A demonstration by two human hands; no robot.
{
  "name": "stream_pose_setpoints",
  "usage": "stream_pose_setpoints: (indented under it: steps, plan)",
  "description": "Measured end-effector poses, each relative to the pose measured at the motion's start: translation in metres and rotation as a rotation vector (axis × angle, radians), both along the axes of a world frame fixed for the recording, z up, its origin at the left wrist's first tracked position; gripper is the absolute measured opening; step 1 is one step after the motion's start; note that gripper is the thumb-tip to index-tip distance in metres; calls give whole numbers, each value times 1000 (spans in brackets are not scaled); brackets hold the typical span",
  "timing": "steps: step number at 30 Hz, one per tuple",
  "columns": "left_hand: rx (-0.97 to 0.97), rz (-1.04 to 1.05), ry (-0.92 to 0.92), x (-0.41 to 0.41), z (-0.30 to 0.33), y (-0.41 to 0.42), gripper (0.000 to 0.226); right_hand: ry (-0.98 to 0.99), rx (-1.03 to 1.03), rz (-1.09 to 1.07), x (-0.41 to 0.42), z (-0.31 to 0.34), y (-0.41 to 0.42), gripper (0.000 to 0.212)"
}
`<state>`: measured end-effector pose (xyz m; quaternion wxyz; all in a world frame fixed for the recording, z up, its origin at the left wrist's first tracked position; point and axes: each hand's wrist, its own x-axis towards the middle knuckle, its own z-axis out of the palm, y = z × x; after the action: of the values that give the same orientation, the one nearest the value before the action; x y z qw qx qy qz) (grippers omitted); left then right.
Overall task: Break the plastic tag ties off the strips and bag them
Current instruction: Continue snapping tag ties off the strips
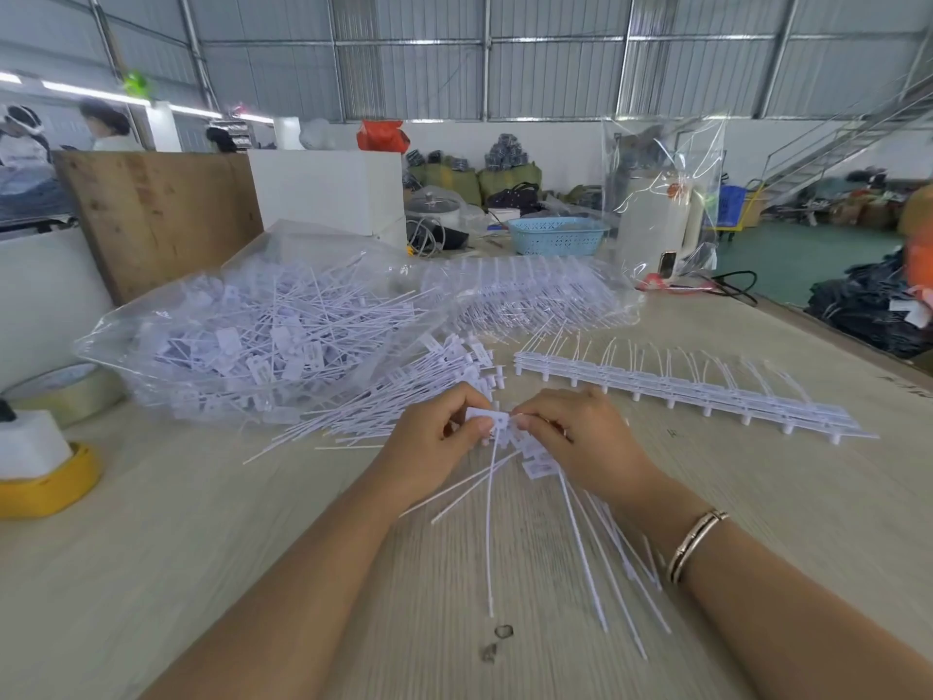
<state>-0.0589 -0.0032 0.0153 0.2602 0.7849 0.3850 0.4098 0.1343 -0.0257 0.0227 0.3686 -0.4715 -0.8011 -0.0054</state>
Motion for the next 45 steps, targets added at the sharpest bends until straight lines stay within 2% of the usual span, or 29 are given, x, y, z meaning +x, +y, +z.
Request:
stream_pose_setpoints:
  steps: [4, 11, 20, 24, 26, 28, 31, 34, 36, 37, 41, 45]
  plan:
    - [-5, 3, -42, 2, 1, -1, 16, 119, -82, 24, 0, -2, 2, 14]
    - [-28, -44, -154, 2, 2, -1, 12, 323, -173, 82, -6, 2, -2, 29]
    - [-66, -89, -204, 3, 5, -3, 18, 517, -289, 205, -7, 4, -4, 21]
    - [-65, -106, -321, -2, 10, -3, 19, 774, -344, 191, 12, 6, -2, 18]
    - [-73, -96, -352, -9, 14, -1, 17, 692, -253, 103, 29, 7, 1, 15]
    - [-122, -82, -382, -13, 13, 2, 15, 485, -182, -9, 35, 3, 3, 8]
    - [-206, -41, -382, -8, 8, 4, 15, 226, -115, -12, 24, -2, 5, 12]
    - [-229, -31, -305, 1, -1, 3, 14, -105, -44, -27, 13, -7, 11, 21]
    - [-190, -13, -229, 5, -4, 1, 13, -238, 18, -57, 12, -7, 14, 23]
    - [-166, 0, -206, 8, -4, 1, 13, -212, 28, -46, 13, -8, 14, 24]
    - [-144, 87, -200, 25, 1, 1, 14, 223, -2, -95, 23, -5, 12, 43]
    - [-170, 80, -121, 52, 9, 5, 15, 378, -3, -191, 38, -6, 16, 35]
